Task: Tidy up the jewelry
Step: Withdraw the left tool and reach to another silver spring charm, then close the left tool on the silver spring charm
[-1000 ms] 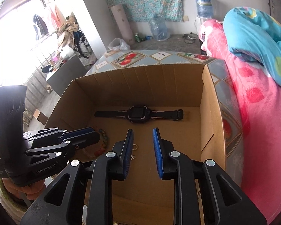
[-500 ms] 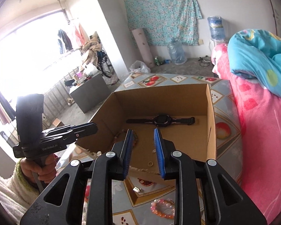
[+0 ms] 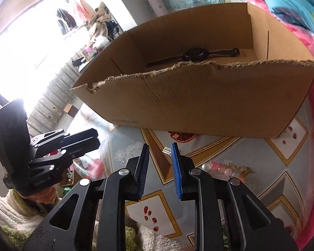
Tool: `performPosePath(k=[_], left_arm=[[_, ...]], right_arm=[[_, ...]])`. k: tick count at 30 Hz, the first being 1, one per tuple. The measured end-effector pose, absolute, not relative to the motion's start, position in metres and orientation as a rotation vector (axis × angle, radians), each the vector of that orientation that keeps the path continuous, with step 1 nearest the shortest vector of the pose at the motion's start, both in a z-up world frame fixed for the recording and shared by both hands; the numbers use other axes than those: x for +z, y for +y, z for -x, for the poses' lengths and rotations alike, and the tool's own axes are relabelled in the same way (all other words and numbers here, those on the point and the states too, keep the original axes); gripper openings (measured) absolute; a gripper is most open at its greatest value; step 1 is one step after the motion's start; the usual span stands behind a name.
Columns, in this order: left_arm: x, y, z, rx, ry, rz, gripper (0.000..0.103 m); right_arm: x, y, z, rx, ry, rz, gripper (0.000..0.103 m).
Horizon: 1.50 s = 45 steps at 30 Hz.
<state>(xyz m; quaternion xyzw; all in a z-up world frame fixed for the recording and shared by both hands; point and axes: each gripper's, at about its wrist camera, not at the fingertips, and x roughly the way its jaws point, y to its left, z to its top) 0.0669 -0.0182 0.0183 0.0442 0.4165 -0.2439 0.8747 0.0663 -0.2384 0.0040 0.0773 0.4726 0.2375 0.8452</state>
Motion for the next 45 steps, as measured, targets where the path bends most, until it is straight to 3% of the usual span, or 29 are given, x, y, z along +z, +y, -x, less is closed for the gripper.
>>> performPosePath(k=[4,11,21,33,45], left_arm=[[-0.001,-0.017,-0.068,-0.497,0.896,-0.097,0.019],[-0.009,-0.012,-0.066,-0.475,0.905,-0.110,0.019],[-0.011,-0.013,-0.058,-0.521,0.896,-0.114,0.019],[-0.013,-0.033,-0.052,-0.590,0.887,-0.171,0.022],[-0.018,-0.071,-0.063,-0.629,0.830,-0.346,0.024]], right_arm=[[-0.005,-0.220,-0.078,0.462,1.000,-0.050,0.020],[-0.014,-0.207,-0.086,0.528,1.051,-0.083,0.000],[0.001,-0.237,-0.092,0.690,1.049,-0.463,0.000],[0.003,-0.261,-0.078,0.623,1.059,-0.461,0.013],[0.004,-0.296,-0.066,0.526,0.980,-0.510,0.016]])
